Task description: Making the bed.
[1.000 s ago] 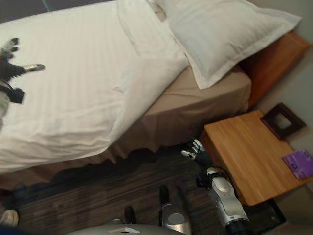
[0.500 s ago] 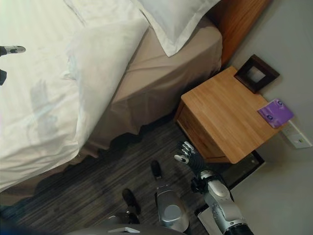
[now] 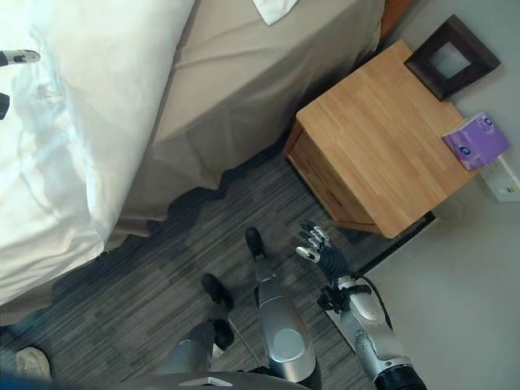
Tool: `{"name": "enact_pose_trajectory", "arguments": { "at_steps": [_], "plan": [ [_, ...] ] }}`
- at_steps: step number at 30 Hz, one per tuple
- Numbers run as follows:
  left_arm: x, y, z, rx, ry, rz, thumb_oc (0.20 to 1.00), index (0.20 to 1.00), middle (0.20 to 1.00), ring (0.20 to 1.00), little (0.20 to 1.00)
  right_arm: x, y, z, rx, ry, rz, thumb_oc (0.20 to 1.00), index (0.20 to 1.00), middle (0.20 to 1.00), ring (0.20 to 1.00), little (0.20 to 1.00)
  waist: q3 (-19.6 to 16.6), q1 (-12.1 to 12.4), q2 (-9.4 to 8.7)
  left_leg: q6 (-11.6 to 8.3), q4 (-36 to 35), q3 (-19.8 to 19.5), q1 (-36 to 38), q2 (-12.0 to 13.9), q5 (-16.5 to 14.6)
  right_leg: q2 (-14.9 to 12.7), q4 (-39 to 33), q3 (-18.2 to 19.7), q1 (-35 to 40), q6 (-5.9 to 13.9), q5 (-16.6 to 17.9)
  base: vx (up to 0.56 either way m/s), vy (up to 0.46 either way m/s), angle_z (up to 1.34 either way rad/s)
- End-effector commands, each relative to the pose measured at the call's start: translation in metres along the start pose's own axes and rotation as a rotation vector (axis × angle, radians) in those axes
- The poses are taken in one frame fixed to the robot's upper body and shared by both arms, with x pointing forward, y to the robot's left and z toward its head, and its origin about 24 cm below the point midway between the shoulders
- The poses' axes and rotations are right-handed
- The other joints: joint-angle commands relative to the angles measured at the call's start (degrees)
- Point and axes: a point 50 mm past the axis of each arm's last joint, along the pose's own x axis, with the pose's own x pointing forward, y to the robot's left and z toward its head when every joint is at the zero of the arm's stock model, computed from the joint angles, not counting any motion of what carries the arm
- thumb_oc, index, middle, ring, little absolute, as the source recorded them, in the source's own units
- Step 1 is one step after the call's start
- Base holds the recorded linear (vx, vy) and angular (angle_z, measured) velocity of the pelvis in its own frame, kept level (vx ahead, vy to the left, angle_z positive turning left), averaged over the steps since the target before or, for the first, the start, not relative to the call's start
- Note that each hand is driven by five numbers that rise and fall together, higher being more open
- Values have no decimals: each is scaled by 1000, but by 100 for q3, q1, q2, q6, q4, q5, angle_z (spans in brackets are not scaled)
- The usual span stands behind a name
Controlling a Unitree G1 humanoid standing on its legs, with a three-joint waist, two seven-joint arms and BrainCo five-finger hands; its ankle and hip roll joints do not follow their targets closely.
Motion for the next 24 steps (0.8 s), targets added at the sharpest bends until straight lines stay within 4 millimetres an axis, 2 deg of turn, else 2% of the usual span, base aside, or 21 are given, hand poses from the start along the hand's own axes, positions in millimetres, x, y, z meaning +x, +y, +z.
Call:
{"name": "enact_pose_trajectory", "arguments": {
  "at_steps": [1, 7, 14, 18, 22, 23, 24],
  "plan": [
    [5, 53, 14, -76, -34, 172, 1000, 1000, 1000, 1000, 1000, 2, -5, 15, 9, -80, -6, 1000, 1000, 1000, 1000, 1000, -12, -192, 82, -443, 33, -495, -146, 315, 474, -91, 59, 219, 307, 673, -186, 0, 0, 0],
    [9, 38, 48, -164, -148, 151, 1000, 1000, 1000, 1000, 1000, 3, -1, 12, -10, -65, 13, 1000, 1000, 1000, 1000, 1000, 47, -284, 228, -462, 33, -484, -258, 235, 458, -117, 59, 267, 174, 660, -164, 19, 13, -4],
    [9, 22, 72, -231, -229, 116, 1000, 1000, 1000, 1000, 1000, 3, -2, 9, -21, -53, 0, 1000, 1000, 1000, 1000, 1000, 103, -353, 269, -442, 33, -463, -269, 184, 425, -118, 59, 304, 152, 669, -149, 0, 0, -1],
    [8, 9, 78, -277, -242, 93, 1000, 1000, 1000, 1000, 1000, 1, -2, 5, -21, -40, -2, 1000, 1000, 1000, 1000, 1000, 133, -395, 254, -425, 33, -472, -257, 168, 425, -121, 59, 304, 162, 657, -141, 0, 0, 0],
    [8, 2, 70, -233, -211, 75, 1000, 1000, 1000, 1000, 1000, 2, -2, 5, -28, -39, -4, 1000, 1000, 1000, 1000, 1000, 182, -431, 231, -413, 33, -468, -282, 150, 429, -121, 59, 316, 135, 658, -124, 0, 0, 0],
    [9, -1, 62, -204, -176, 66, 1000, 1000, 1000, 1000, 1000, 2, -2, 4, -28, -33, -8, 1000, 1000, 1000, 1000, 1000, 210, -448, 222, -405, 33, -458, -302, 138, 433, -120, 59, 325, 114, 658, -111, 0, 0, 0],
    [9, -5, 51, -160, -125, 53, 200, 200, 200, 200, 200, 2, -3, 3, -32, -29, -14, 1000, 1000, 1000, 1000, 1000, 254, -480, 210, -395, 33, -450, -339, 133, 444, -123, 59, 337, 86, 657, -95, 0, 0, 0]
  ]
}}
